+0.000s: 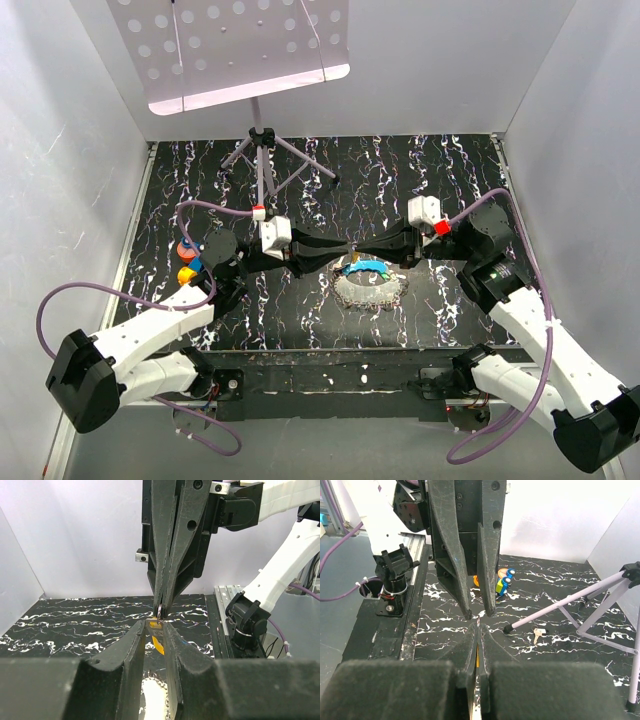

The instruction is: Put the keys on the keyring

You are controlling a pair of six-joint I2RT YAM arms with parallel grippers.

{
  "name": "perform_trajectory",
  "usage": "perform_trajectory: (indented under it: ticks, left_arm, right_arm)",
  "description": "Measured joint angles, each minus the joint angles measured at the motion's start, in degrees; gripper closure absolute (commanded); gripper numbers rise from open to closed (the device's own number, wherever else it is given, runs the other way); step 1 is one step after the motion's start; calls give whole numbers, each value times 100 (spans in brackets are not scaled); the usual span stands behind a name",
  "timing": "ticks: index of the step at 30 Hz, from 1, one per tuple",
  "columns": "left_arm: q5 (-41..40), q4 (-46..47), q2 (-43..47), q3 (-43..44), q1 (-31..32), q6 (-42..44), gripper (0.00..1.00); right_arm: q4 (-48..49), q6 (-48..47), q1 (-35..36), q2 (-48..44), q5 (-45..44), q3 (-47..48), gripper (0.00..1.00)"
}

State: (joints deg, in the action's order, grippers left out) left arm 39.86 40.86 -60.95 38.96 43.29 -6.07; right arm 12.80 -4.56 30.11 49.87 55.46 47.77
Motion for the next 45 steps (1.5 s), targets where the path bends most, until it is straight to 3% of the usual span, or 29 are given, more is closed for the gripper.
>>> perform_trajectory:
  ticks: [25,29,33,45]
  left_arm:
    - [160,208,-240,55,0,-278,88]
    - [223,251,-262,76,0,-315,91]
    - [332,286,-334,131,0,-365,100]
    - [411,-125,-275,243,-7,-199,100]
  right_arm:
    - [90,120,76,26,0,-2,99]
    - [90,133,76,46,-2,-11,99]
    - [94,138,76,50,-11,-68,99]
    - [35,122,79,48,-20,-76,99]
